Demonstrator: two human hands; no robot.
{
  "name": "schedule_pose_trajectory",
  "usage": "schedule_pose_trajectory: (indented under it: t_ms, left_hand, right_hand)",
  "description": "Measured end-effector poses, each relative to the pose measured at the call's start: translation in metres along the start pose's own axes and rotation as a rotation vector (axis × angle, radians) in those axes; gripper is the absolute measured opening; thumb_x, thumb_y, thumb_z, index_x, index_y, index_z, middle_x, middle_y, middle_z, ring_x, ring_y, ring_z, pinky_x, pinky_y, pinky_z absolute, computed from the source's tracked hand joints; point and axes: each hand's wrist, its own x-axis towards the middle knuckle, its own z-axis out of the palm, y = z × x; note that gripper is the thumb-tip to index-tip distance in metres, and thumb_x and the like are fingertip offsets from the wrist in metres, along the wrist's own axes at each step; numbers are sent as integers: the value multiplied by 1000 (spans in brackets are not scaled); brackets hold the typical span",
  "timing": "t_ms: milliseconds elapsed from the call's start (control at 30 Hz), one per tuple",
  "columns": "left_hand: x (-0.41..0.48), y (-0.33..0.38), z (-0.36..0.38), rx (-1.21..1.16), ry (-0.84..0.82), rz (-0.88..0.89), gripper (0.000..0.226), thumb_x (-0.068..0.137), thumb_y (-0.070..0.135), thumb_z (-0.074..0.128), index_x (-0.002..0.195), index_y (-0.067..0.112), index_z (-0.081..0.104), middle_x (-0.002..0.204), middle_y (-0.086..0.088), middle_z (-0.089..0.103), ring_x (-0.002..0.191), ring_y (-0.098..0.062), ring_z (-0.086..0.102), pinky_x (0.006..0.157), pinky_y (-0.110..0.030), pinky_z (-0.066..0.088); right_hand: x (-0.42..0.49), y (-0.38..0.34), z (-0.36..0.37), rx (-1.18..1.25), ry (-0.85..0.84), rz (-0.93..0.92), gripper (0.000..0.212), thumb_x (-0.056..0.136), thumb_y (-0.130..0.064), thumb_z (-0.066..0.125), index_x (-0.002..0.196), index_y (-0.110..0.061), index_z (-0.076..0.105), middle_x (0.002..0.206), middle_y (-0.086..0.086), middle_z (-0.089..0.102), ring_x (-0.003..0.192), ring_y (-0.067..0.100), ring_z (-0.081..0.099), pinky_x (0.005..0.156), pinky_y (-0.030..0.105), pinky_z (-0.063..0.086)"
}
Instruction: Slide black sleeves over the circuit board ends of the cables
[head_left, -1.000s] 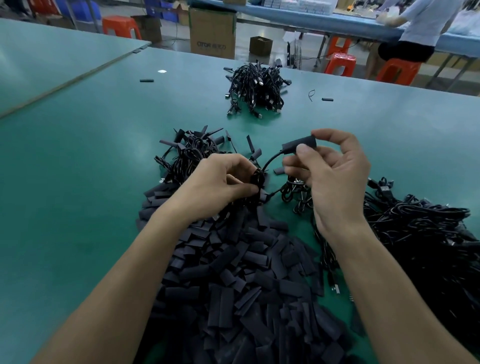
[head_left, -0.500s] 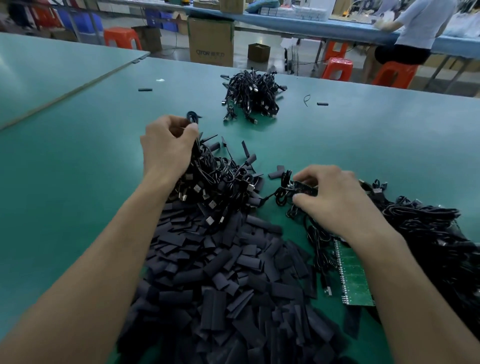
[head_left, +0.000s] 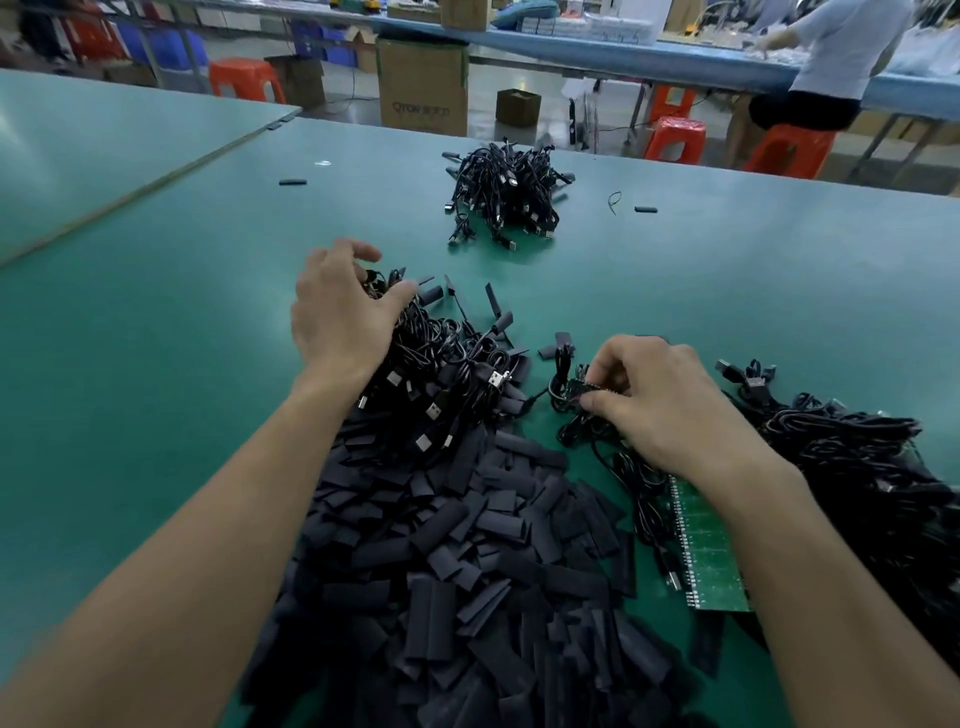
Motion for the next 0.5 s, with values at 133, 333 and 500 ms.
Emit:
schedule_pose_trajectory:
  t_ms: [133,333,500]
  left_hand:
    - [-33,35,-12,-271,-108,328,23,83,42,76,89,22,67,75,7,60,66,-5,53,61,-23,48]
    - [-69,55,-7,-600,-801,338,15,81,18,84,88,14,71,77,7,70,69,-3,61,61,-11,43]
    - [-74,51,4,-712,-870,237,13,83,17,80,84,13,67,75,5,68,66,-8,57,62,-17,44]
  right_hand:
    - [5,-2,-4,69,17,-69,14,88,-25,76,82,-26,63,85,-3,64,87,15,59,79,31,47]
    - [4,-5,-10,159,-71,-197,12,85,-27,78,79,-23,68,71,-2,68,65,12,59,64,28,47]
    - [3,-2,-11,247,-122,-243,8,86,-19,76,81,-20,70,75,8,70,65,11,56,66,36,48]
